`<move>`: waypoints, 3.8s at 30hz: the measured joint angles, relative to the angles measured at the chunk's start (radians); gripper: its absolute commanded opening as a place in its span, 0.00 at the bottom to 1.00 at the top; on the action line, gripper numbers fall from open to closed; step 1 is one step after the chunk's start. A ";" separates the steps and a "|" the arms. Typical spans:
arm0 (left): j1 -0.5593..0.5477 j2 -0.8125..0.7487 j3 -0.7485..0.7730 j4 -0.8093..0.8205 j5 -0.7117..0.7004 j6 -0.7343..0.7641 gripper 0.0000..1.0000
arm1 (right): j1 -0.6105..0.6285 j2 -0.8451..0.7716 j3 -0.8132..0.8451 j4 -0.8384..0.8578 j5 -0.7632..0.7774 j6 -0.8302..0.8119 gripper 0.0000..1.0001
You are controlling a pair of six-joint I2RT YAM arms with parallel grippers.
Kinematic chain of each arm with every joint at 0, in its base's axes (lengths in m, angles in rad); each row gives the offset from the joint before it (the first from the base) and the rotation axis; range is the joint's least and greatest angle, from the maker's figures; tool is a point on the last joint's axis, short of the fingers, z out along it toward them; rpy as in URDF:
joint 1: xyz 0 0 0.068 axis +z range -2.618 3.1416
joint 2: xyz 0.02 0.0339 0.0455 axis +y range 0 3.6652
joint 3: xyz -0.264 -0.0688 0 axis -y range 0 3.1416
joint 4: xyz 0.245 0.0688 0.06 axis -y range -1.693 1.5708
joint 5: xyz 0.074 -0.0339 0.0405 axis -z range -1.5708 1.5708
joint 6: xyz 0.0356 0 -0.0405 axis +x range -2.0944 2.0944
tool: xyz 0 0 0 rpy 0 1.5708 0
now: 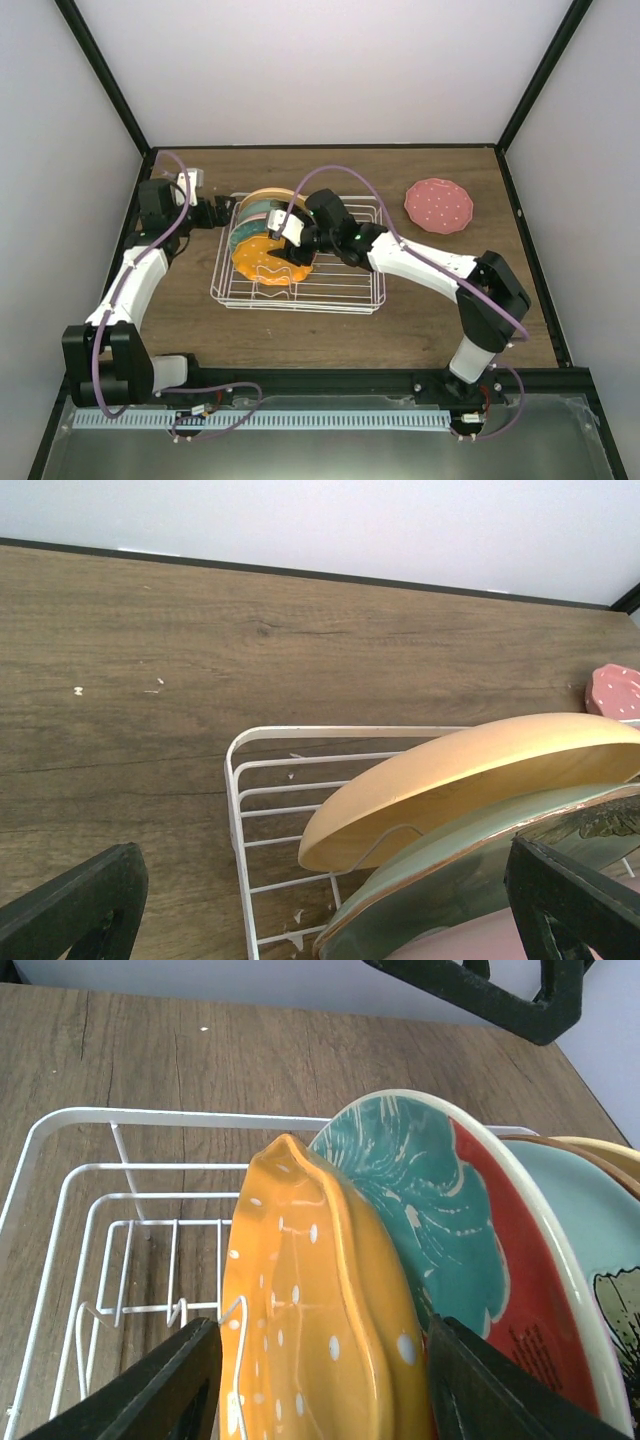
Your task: Unload the plates from the dish rack
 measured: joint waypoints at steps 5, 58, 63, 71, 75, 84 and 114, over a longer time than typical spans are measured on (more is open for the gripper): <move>0.000 0.008 0.004 0.006 0.003 0.000 1.00 | 0.000 0.016 0.013 0.003 0.011 -0.012 0.55; 0.000 0.030 0.005 0.027 0.004 -0.042 1.00 | 0.043 -0.076 0.137 -0.254 0.221 -0.114 0.01; 0.000 0.030 0.009 0.032 0.007 -0.054 1.00 | 0.031 -0.143 0.199 -0.312 0.224 -0.112 0.01; 0.000 0.032 0.038 0.043 0.010 -0.057 1.00 | -0.101 -0.226 0.358 -0.361 0.134 0.027 0.01; 0.000 0.041 0.045 0.054 0.018 -0.063 1.00 | -0.309 -0.260 0.407 -0.297 0.051 0.210 0.01; 0.000 0.078 0.084 0.063 0.036 -0.072 1.00 | -0.863 -0.154 0.420 -0.190 -0.088 0.753 0.01; 0.000 0.048 0.073 0.062 0.039 -0.080 1.00 | -1.185 0.202 0.067 -0.048 -0.240 1.186 0.01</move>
